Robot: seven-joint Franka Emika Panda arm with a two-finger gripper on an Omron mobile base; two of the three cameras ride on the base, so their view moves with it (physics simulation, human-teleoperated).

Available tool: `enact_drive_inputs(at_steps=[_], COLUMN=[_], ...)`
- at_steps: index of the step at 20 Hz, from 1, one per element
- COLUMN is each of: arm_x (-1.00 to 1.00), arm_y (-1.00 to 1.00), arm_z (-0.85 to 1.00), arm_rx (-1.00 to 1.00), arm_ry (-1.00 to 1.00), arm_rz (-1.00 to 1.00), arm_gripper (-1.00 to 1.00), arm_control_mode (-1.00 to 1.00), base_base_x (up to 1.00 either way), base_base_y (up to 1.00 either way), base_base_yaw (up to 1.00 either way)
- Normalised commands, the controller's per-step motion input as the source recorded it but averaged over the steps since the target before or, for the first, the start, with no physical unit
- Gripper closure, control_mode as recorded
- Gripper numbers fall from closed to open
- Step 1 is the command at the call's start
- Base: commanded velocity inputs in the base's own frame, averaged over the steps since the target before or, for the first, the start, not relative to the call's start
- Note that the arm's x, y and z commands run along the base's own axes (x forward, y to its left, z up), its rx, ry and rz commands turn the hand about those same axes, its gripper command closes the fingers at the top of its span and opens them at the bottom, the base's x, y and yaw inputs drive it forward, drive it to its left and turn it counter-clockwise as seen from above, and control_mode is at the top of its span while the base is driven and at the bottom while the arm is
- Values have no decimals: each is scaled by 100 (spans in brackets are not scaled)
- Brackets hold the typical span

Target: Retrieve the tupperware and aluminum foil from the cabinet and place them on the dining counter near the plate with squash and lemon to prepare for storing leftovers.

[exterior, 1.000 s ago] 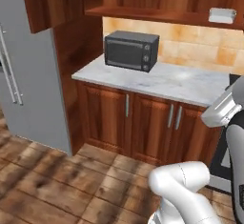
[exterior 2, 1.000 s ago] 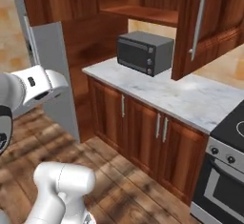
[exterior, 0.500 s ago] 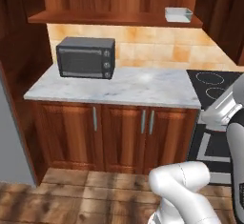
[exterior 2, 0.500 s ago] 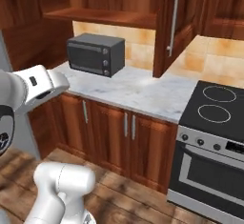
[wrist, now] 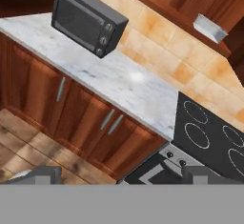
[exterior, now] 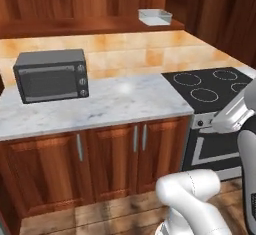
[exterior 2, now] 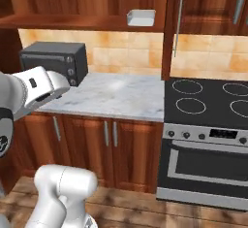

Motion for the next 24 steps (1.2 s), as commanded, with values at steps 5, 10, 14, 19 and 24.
enact_drive_inputs(at_steps=[5,10,14,19,24], arm_x=[0,0,0,0,0], arm_y=[0,0,0,0,0], arm_z=[0,0,0,0,0], arm_rx=[0,0,0,0,0], arm_ry=[0,0,0,0,0], arm_rz=[0,0,0,0,0], arm_gripper=[-100,-100,-100,-100,-100], arm_control_mode=[100,100,100,100,100], base_base_x=[57,67,93,96,95], base_base_y=[55,48,9,-1,-8], base_base_yaw=[-50,-32,-4,5,16])
